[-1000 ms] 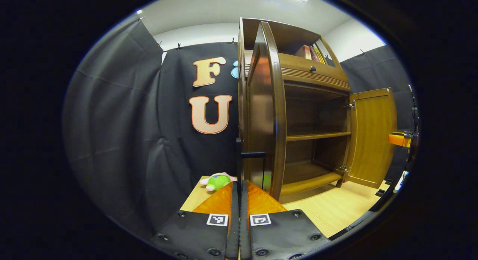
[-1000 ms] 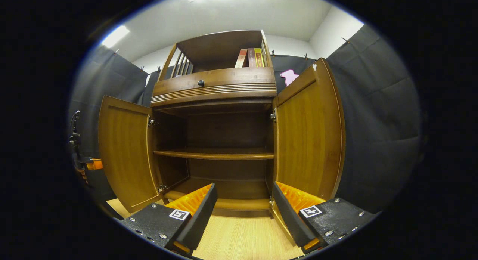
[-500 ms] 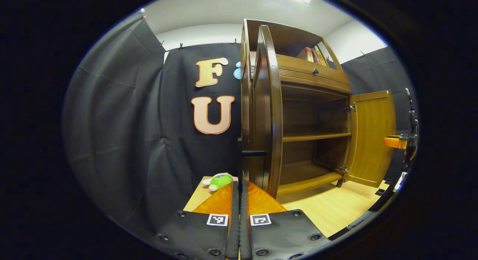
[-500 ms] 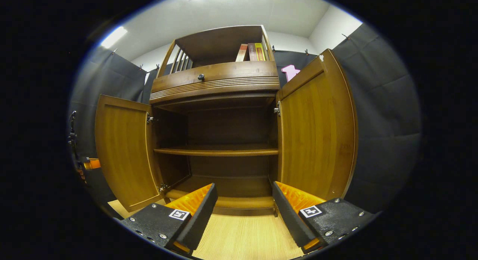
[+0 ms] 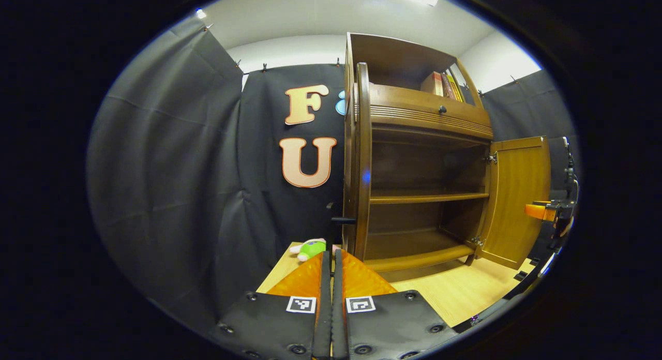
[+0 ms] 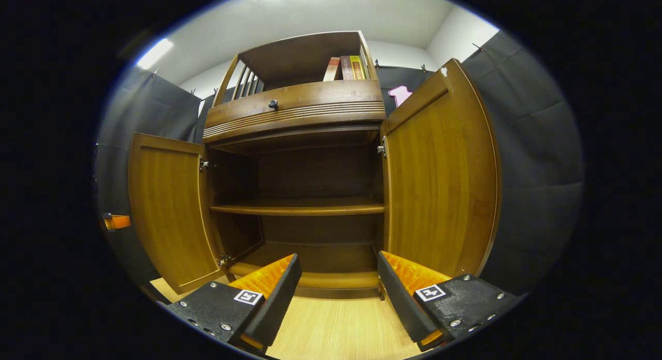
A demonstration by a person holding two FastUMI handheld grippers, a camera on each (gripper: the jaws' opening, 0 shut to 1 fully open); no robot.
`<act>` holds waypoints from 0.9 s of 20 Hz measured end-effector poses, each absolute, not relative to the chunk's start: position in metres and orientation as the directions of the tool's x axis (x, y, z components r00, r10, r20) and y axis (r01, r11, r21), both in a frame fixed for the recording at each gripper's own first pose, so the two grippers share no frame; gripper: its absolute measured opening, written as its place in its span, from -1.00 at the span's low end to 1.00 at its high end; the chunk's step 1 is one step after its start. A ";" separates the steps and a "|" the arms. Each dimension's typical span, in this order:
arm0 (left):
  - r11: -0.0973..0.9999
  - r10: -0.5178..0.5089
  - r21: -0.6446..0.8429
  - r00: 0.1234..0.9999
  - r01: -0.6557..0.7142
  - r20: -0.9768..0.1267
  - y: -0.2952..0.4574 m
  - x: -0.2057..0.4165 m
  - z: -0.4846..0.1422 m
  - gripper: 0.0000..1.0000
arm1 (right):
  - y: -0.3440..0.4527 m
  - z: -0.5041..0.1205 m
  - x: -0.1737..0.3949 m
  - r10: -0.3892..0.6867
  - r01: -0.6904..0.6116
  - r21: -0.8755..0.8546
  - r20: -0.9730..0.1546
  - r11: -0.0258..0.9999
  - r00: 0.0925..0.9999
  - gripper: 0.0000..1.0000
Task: Open the right door of the double-door shoe cabinet with the right hand, and open the left door with the left hand.
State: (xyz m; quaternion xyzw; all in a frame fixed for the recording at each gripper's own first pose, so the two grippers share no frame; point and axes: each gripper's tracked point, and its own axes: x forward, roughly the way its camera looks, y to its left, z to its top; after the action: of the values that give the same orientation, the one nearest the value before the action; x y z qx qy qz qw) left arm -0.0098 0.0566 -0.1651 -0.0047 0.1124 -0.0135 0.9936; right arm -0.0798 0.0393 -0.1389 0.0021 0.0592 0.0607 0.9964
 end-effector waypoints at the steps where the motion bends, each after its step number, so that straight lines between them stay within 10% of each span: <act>1: 0.999 -0.032 -0.015 0.973 0.030 -0.230 0.049 -0.010 -0.163 -0.84 | 0.038 -0.136 -0.079 0.121 -0.120 0.015 -0.118 0.993 0.986 1.00; 12: 0.989 -0.146 -0.012 0.973 0.146 -0.179 -0.044 -0.001 -0.114 -0.27 | 0.032 -0.095 -0.081 0.137 -0.138 -0.002 -0.101 0.990 0.985 0.84; 18: 0.988 -0.154 -0.024 0.976 0.152 -0.155 -0.072 0.025 -0.095 0.48 | 0.033 -0.079 -0.089 0.156 -0.158 -0.012 -0.092 0.987 0.983 0.84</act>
State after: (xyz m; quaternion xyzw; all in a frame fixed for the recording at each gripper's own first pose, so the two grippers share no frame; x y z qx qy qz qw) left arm 0.0248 -0.0722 -0.0954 -0.0061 0.0785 -0.0768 0.9939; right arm -0.0887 0.0334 -0.0793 -0.0098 0.0455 0.0790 0.9958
